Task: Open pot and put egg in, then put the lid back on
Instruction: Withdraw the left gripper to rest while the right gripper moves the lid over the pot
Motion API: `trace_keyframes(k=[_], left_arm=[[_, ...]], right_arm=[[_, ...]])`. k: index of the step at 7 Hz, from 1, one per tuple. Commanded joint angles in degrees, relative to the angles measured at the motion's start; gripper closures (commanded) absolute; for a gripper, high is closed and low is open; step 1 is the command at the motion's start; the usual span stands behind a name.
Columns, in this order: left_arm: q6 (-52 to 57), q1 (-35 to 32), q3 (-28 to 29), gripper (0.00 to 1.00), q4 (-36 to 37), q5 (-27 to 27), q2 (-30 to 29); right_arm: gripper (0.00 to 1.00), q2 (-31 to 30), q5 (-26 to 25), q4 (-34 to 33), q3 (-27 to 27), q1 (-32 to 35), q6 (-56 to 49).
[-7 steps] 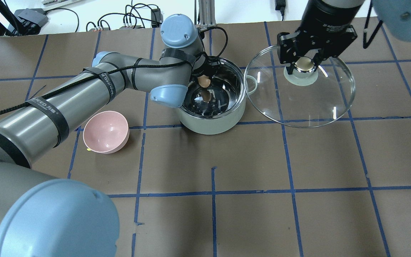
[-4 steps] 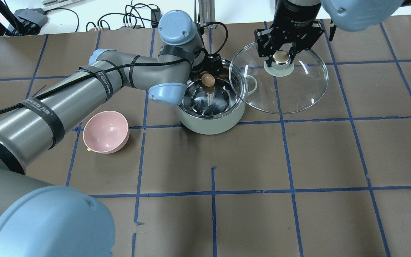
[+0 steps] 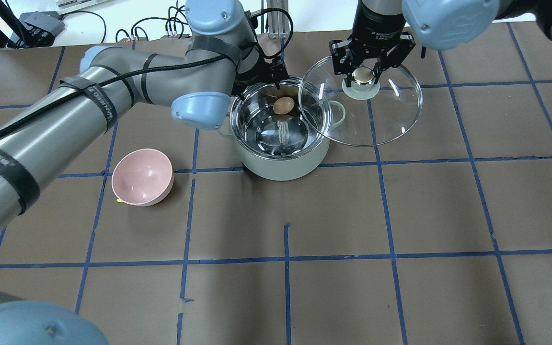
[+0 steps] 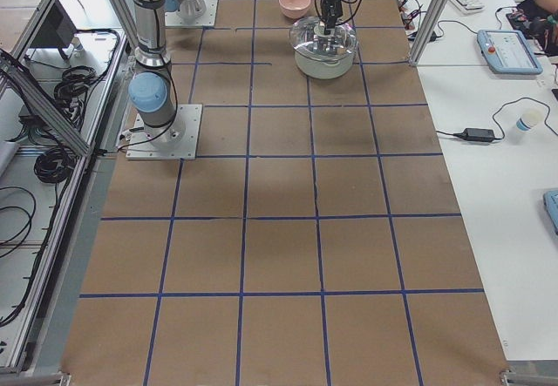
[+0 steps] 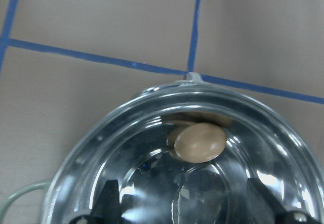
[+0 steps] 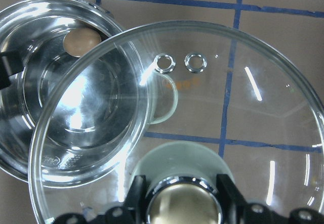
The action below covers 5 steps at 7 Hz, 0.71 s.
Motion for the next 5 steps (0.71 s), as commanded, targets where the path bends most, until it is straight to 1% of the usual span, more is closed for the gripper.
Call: trace_keyframes(k=[1, 2, 3, 4, 5], left_arm=[[0.53, 6.55, -0.6, 0.1, -14.03, -0.46, 7.85], [1.41, 9.29, -0.94, 0.06, -20.03, -0.55, 12.41], [7.77, 11.31, -0.86, 0.06, -25.75, -0.29, 15.85], [13.49, 13.51, -0.16, 0.05, -31.72, 0.23, 19.27], [20.07, 15.53, 0.63, 0.0, -34.48, 1.2, 22.18]], right_arm=[[0.95, 2.59, 0.23, -3.92, -0.03, 2.49, 3.43], [0.95, 3.99, 0.41, -5.42, -0.46, 4.33, 4.92], [0.95, 6.01, 0.32, -8.92, -0.64, 6.95, 9.98], [0.95, 7.94, -0.29, -10.78, -1.43, 9.07, 11.6], [0.95, 10.4, -0.3, -10.98, -4.39, 10.22, 13.7]])
